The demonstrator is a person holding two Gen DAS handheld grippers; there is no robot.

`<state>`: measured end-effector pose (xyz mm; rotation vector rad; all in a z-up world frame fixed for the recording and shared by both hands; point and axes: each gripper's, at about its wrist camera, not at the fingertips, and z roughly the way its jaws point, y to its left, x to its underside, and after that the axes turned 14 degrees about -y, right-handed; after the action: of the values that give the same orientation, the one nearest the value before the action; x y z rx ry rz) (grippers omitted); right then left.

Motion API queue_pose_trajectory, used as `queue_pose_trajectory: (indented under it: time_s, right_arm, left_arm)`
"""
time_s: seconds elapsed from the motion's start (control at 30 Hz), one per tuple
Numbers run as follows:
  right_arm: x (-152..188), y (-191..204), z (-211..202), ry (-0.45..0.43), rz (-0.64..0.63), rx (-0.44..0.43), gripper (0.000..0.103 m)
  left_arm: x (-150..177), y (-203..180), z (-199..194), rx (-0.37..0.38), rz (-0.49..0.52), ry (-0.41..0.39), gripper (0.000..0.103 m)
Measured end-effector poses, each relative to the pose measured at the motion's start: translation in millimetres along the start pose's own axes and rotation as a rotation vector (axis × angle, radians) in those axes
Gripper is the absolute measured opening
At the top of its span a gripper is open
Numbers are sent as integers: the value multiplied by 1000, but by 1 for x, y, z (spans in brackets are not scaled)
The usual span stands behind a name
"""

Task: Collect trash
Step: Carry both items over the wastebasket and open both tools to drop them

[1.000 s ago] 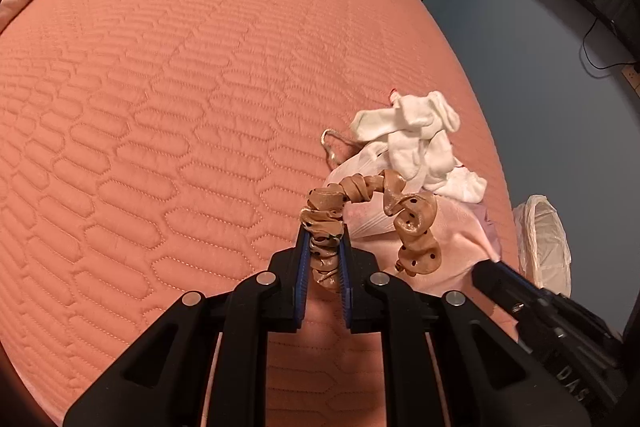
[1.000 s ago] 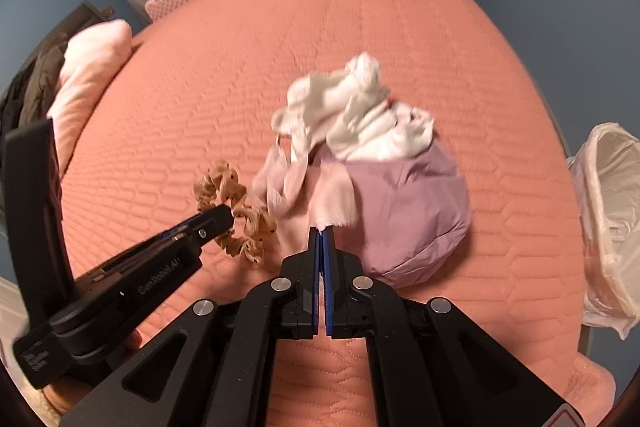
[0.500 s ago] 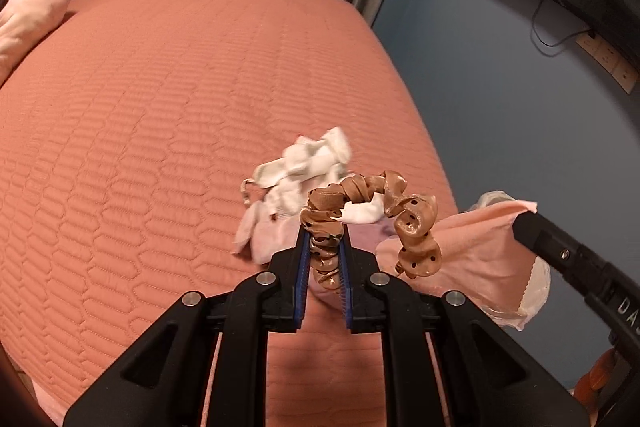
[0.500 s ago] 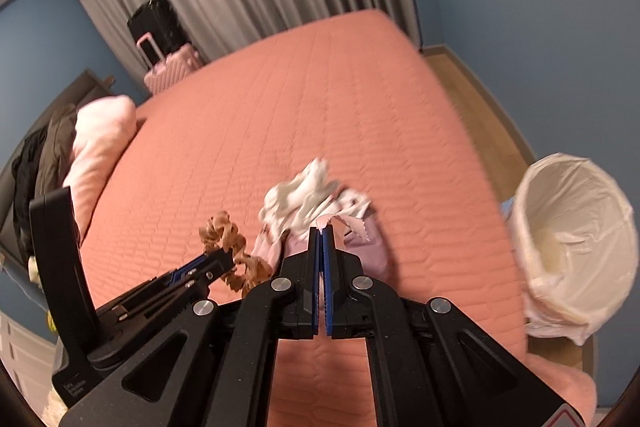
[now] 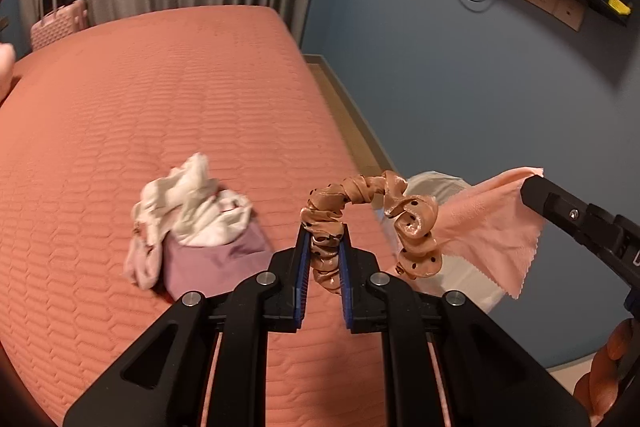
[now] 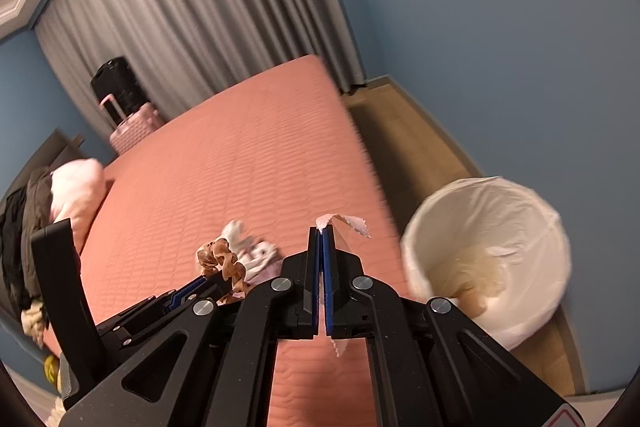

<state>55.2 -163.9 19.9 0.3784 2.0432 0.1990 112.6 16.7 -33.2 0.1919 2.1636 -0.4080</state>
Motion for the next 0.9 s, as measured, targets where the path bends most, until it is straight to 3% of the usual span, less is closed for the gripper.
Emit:
queue_pose_trajectory:
  time_s: [0.47, 0.9]
  right_arm:
    - [-20, -92, -17, -51, 59, 134, 2]
    - [-21, -131, -11, -37, 86, 187, 2]
  left_arm:
    - [-4, -88, 36, 135, 121, 38, 13]
    - [-4, -136, 75, 193, 162, 98, 16]
